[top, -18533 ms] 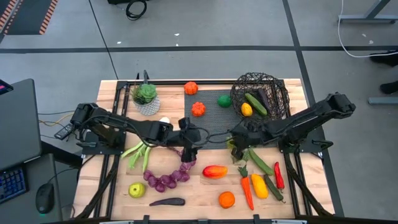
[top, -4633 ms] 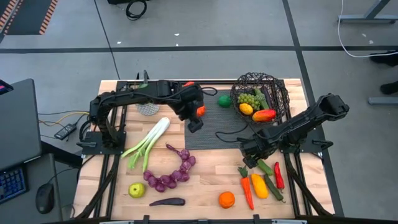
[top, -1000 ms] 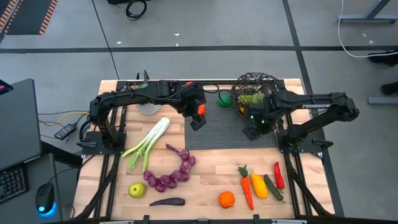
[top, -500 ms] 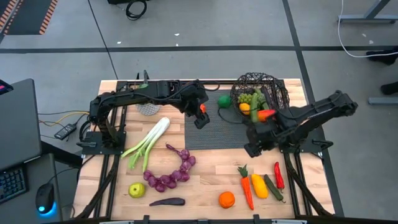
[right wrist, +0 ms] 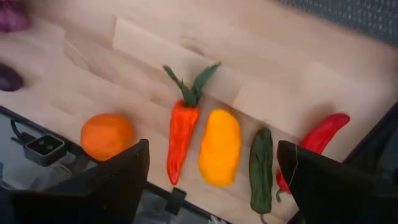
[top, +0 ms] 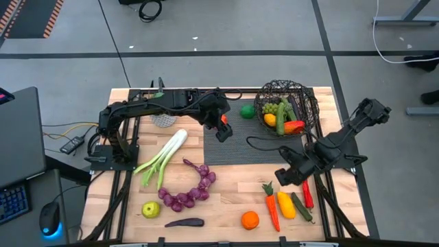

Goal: Build produce basket
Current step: Put the orange carrot into the black basket, then put the green lime into the black basket

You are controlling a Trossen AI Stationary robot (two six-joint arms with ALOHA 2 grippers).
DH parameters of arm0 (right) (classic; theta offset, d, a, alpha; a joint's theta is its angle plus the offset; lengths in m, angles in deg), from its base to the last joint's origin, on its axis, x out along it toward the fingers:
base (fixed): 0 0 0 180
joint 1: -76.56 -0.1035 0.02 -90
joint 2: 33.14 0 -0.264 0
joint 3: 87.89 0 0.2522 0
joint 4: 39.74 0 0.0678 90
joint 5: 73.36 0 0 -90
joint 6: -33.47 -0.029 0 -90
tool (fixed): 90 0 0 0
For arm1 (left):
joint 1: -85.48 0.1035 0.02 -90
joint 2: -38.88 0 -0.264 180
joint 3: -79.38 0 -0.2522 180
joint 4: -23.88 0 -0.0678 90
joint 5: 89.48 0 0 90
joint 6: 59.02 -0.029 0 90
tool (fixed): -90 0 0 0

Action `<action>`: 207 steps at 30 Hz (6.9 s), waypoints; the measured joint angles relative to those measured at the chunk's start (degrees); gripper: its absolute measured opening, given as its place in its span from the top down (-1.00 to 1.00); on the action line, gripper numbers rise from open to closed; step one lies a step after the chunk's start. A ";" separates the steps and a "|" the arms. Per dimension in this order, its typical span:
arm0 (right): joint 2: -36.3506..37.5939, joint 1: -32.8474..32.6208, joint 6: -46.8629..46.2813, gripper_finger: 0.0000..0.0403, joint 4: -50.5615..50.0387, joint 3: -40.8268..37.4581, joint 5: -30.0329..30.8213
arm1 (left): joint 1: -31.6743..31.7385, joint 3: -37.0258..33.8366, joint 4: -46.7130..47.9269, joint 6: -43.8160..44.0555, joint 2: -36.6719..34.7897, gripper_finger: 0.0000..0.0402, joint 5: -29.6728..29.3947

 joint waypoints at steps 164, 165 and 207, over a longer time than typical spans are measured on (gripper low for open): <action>12.01 81.42 53.67 -0.35 41.51 -12.65 -13.89 | 12.31 0.05 -31.20 -35.98 24.22 -0.68 -6.06; 12.01 81.28 53.29 -0.35 41.55 -12.65 -13.90 | 12.35 0.11 -31.86 -35.15 24.74 -0.68 -5.69; 12.40 76.73 52.15 -0.35 41.69 -12.72 -16.89 | 11.25 0.00 -40.94 -44.10 31.25 -0.68 -7.85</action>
